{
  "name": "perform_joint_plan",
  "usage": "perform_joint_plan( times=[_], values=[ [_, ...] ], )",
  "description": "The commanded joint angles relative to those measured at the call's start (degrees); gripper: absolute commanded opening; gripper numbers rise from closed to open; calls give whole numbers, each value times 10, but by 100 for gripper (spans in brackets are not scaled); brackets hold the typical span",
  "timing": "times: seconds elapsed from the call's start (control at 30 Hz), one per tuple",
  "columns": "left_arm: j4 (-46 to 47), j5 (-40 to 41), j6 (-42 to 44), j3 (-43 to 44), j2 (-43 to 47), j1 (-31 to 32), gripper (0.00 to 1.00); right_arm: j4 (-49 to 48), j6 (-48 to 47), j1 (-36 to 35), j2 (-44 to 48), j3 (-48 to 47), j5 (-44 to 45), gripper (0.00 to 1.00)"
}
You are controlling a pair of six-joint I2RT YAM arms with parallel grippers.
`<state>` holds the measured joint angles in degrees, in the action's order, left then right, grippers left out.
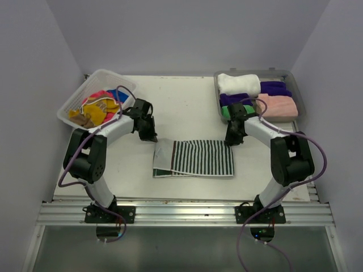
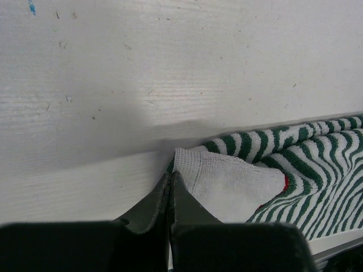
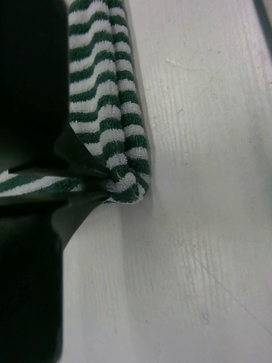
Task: Roll the towels
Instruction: Fold the towel
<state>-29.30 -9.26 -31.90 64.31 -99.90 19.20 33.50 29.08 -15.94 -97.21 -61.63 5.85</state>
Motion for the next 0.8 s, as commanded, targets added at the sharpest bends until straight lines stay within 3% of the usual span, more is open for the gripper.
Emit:
perform_joint_plan(
  times=[0.0, 0.07, 0.4, 0.63, 0.67, 0.7, 0.77],
  values=[
    [11, -2, 6, 18, 1, -1, 0, -33, 4, 9, 0, 12, -26, 12],
    [5, 8, 6, 15, 8, -2, 0, -33, 12, 14, 7, 20, -8, 0],
    [-7, 43, -1, 0, 63, -5, 0, -33, 39, 21, 69, 65, 45, 0],
    [16, 3, 1, -16, 64, -5, 2, -42, 42, 20, 55, 75, 30, 0],
    [32, -21, 3, -19, 65, -5, 14, -42, 42, 21, 55, 77, 29, 0],
    [38, -31, 7, -23, 66, -4, 34, -43, 42, 21, 56, 77, 29, 0],
    [48, -49, 10, -31, 69, -4, 45, -45, 43, 20, 58, 78, 25, 0]
  ],
)
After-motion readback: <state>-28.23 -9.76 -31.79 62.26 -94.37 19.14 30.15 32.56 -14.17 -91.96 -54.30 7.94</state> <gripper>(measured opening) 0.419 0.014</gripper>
